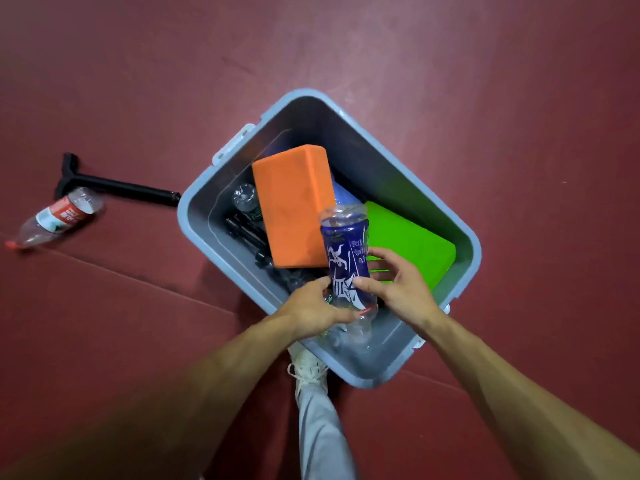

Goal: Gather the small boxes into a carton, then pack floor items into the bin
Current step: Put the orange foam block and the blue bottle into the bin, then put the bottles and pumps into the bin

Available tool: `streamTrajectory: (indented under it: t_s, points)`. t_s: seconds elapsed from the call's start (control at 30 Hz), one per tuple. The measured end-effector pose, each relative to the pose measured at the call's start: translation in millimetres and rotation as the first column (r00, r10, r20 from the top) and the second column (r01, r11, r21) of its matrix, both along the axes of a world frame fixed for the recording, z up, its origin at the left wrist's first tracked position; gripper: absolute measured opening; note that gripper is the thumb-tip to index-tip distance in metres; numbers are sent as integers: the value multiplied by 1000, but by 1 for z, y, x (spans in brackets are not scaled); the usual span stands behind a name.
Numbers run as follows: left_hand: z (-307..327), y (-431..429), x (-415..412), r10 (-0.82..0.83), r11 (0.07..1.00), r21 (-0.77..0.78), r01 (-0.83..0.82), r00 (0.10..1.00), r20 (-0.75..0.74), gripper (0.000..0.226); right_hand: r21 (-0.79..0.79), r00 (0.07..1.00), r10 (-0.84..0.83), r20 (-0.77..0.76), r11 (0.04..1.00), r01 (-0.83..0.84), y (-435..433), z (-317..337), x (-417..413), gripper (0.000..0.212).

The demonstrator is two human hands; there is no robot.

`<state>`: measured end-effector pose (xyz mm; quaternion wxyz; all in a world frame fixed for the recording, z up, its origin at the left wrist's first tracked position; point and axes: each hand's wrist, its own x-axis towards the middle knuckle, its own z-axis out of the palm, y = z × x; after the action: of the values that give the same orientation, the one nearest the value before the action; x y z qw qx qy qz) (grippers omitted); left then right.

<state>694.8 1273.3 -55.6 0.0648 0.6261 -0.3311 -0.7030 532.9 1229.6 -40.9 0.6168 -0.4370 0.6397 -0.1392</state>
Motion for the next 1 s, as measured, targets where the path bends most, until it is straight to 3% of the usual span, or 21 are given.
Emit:
streamTrajectory:
  t_s: [0.1, 0.23, 0.37, 0.57, 0.83, 1.0]
  points:
    - [5, -2, -2, -121, 993, 32, 118, 985, 124, 72, -56, 961, 177, -213, 980, -193, 9, -7, -16, 44]
    - [14, -11, 25, -79, 997, 35, 72, 946, 315, 35, 86, 813, 450, -369, 888, -453, 23, -20, -19, 35]
    - [27, -24, 67, 61, 998, -6, -65, 913, 403, 34, 122, 807, 458, -373, 886, -447, 16, -12, -3, 30]
    - [46, -24, 141, 294, 956, -112, -272, 874, 387, 27, 121, 763, 528, -374, 843, -524, -10, -1, 59, 25]
    - [68, 15, 300, 513, 858, -192, -476, 786, 345, 25, 84, 724, 590, -359, 793, -604, -25, 27, 229, 25]
    - [78, 55, 422, 591, 805, -215, -553, 723, 357, 22, 69, 573, 698, -429, 658, -750, -15, 39, 359, 29]
